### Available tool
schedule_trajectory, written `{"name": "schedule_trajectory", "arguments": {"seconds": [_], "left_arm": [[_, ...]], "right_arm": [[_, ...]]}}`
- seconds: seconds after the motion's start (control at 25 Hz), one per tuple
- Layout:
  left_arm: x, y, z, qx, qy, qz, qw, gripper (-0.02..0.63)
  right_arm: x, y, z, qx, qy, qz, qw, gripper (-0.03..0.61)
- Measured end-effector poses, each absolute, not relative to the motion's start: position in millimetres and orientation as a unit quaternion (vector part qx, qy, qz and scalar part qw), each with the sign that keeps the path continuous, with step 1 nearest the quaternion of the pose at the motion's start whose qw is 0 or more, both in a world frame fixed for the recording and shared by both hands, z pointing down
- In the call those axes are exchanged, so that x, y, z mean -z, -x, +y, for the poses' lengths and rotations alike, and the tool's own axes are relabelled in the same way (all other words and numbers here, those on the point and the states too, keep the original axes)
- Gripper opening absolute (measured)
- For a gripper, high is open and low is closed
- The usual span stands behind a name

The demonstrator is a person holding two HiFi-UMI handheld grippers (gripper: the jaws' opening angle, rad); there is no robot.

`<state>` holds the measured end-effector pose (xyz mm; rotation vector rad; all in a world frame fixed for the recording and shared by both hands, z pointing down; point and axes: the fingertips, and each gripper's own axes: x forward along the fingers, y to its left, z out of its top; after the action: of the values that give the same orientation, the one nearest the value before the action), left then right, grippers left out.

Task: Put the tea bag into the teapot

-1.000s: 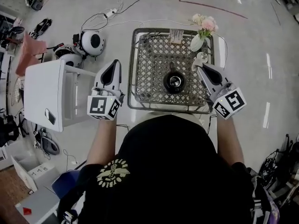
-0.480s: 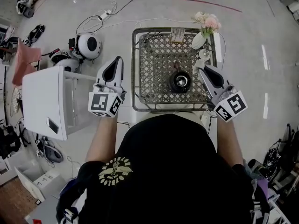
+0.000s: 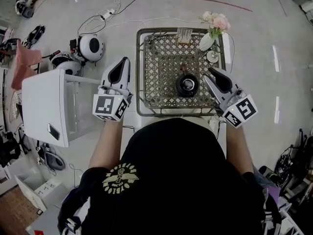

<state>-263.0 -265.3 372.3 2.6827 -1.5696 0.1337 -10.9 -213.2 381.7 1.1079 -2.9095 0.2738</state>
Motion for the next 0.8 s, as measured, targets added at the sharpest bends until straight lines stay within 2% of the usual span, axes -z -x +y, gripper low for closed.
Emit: {"name": "schedule_trajectory", "arguments": {"seconds": [0.24,0.28,0.44,0.8], "left_arm": [[-372,247,-264,-0.041,-0.859,-0.51,0.014,-0.002],[-372,245,-263,-0.041,-0.858,-0.511,0.013,-0.003],[-370,234,-257,-0.039,-0.854,-0.518,0.013,-0.003],[-371,207,-244,-0.035,-0.843,-0.537,0.017,-0.003]], "right_arm": [[-378,3,-215,-0.072,-0.343,-0.937,0.008,0.1],[-379,2,-214,-0.056,-0.343,-0.937,0.021,0.011],[-380,6,-206,-0.021,-0.32,-0.945,0.064,0.009],[-374,-19,-203,-0.025,-0.301,-0.952,0.055,0.009]]}}
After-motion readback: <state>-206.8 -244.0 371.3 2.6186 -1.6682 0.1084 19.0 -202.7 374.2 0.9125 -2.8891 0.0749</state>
